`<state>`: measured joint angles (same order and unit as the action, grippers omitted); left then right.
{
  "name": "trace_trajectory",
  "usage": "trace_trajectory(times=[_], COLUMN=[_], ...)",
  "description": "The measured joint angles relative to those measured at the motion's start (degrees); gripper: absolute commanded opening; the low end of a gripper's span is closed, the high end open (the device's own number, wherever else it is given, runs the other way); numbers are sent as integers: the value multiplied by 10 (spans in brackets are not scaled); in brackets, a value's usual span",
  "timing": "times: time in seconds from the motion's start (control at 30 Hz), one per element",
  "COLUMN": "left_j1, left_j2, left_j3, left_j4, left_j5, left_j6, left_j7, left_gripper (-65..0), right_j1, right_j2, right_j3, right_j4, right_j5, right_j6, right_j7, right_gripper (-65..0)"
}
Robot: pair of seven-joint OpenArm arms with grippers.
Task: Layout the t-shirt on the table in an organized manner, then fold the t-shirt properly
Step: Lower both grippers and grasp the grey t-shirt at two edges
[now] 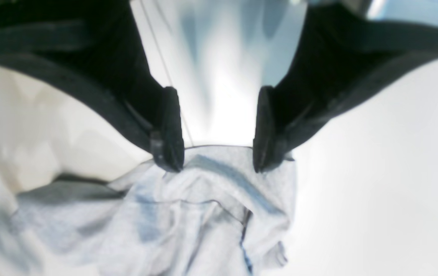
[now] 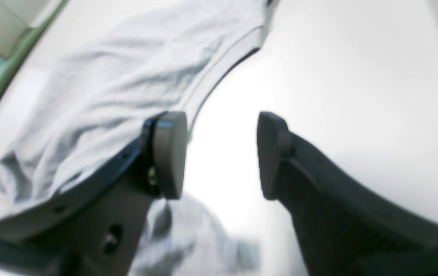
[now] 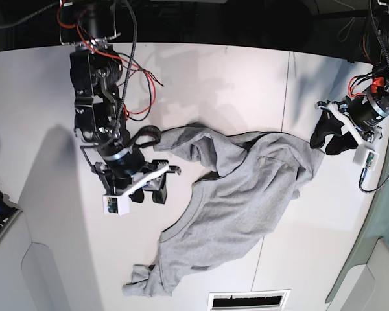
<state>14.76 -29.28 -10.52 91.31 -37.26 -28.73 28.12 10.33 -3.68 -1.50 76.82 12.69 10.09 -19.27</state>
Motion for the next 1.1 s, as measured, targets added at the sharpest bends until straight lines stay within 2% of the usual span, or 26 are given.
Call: trace_trajectory(times=[0.23, 0.4, 0.57, 0.7, 0.8, 0.9, 1.1], left_j1=[-96, -114, -110, -111, -111, -111, -111], left_j2=[1, 1, 3, 2, 3, 3, 14], left_j3=[22, 22, 22, 22, 22, 22, 23], left_j4=[-134, -165, -165, -165, -165, -165, -165], left_j5=[12, 12, 12, 10, 4, 2, 2], left_j6=[4, 4, 4, 4, 4, 4, 4], left_j7=[-17, -20, -19, -20, -20, -20, -20], left_gripper=[-323, -323, -323, -323, -323, -323, -323], right_j1=[136, 170, 169, 168, 168, 169, 170], right_j2=[-40, -50, -45, -46, -46, -46, -47], right_j3=[1, -4, -3, -3, -3, -3, -4], right_j4=[-238, -349, -362, -363, -365, -371, -385], right_j5=[-11, -5, 5, 13, 13, 13, -13], right_j6=[0, 9, 10, 34, 35, 81, 105], right_j7=[8, 33, 38, 37, 36, 36, 42], right_gripper=[-359, -359, -359, -359, -359, -359, -359])
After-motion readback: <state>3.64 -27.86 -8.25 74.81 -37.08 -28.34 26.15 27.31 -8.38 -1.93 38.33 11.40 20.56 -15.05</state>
